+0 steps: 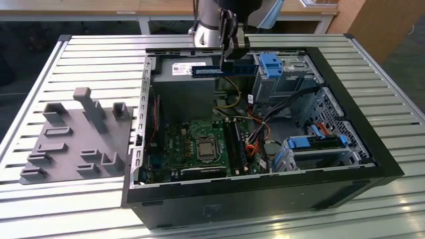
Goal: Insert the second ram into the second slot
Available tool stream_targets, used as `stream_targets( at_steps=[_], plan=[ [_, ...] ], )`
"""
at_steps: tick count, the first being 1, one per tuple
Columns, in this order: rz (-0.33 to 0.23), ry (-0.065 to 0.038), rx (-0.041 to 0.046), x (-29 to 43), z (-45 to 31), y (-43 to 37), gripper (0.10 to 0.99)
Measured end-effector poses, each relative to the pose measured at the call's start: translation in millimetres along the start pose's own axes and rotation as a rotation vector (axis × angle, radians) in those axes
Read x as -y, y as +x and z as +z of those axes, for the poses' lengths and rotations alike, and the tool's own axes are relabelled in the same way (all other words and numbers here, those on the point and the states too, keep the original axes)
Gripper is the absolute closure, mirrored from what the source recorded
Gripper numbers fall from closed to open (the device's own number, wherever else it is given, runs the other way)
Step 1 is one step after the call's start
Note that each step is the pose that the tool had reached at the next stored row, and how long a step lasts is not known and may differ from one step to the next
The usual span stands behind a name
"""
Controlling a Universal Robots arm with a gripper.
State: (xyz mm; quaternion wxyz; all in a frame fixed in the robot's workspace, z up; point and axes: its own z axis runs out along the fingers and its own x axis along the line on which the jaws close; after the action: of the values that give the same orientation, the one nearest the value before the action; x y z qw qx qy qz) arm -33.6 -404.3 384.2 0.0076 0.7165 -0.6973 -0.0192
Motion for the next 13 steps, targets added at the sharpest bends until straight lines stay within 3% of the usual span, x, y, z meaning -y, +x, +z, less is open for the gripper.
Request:
stream_targets(
  at_steps=[2, 13],
  plan=[
    [0.0, 0.0, -0.0077, -0.2, -0.1, 6.9, 0.969],
    [0.0, 0.0, -0.0095, -0.3, -0.2, 9.9, 0.969]
  ],
)
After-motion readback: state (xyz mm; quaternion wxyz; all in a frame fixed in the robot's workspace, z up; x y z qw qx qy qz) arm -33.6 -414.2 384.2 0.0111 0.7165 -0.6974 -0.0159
